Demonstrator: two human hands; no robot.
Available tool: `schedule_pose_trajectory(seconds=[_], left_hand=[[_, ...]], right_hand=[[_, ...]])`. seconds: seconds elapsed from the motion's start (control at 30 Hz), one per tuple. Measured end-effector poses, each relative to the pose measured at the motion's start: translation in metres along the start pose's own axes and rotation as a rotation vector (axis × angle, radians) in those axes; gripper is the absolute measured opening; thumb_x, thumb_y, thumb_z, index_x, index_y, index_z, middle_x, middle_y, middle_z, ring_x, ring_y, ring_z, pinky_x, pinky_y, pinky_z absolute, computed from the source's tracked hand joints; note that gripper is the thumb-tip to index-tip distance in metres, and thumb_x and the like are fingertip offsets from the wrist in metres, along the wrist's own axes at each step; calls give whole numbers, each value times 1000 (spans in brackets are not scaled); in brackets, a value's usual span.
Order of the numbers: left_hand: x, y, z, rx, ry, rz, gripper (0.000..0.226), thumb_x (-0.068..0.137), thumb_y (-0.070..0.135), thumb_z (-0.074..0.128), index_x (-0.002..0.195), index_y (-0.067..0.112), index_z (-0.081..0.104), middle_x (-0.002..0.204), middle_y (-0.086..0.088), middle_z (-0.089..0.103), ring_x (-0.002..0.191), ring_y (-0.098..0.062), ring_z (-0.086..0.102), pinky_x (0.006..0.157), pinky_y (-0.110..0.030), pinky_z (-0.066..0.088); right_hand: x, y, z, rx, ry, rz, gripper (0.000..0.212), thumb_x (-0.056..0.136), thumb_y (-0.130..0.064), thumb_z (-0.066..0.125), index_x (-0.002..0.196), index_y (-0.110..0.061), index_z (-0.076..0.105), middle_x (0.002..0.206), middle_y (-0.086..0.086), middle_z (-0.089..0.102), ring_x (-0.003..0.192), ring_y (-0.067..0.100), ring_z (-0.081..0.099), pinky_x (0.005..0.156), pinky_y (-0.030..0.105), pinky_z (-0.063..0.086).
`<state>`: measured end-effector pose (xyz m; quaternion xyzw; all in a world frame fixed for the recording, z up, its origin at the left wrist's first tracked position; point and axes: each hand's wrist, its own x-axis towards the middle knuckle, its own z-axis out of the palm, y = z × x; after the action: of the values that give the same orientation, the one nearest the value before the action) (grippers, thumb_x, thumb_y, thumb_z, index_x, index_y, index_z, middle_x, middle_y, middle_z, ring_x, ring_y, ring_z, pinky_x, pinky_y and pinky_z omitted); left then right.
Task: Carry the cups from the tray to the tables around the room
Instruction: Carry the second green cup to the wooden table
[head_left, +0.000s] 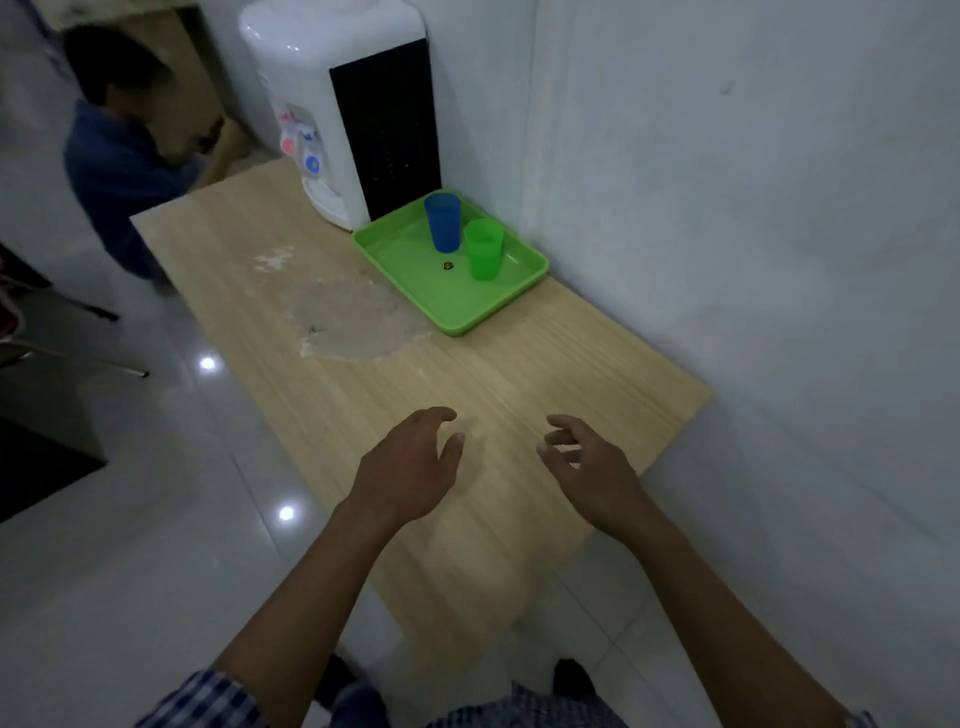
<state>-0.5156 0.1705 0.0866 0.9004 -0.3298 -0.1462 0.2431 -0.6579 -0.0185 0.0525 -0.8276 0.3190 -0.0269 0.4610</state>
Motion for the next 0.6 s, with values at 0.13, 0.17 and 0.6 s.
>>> schedule_pose_trajectory(seconds=[0.13, 0.17, 0.6], left_hand=[[40, -61, -39, 6, -92, 97, 44, 100, 43, 47, 140, 23, 49, 141, 0, 57, 126, -21, 55, 97, -41, 48], [47, -76, -49, 1, -105, 117, 44, 100, 42, 47, 139, 21, 49, 140, -1, 58, 127, -23, 55, 98, -42, 48], [136, -147, -140, -309, -159, 165, 41, 101, 42, 45, 133, 19, 55, 134, -5, 62, 105, -14, 57, 88, -27, 36]], right_hand=[[17, -42, 47, -45, 119, 63, 45, 100, -38, 61, 142, -22, 53, 126, -3, 65, 101, 7, 57, 69, 0, 38], [21, -54, 57, -61, 135, 75, 47, 100, -38, 61, 143, -21, 52, 128, -2, 64, 101, 7, 55, 72, 3, 38], [67, -175, 138, 142, 389, 144, 66, 97, -48, 62, 152, -25, 35, 128, -12, 59, 112, 15, 60, 83, 28, 41]])
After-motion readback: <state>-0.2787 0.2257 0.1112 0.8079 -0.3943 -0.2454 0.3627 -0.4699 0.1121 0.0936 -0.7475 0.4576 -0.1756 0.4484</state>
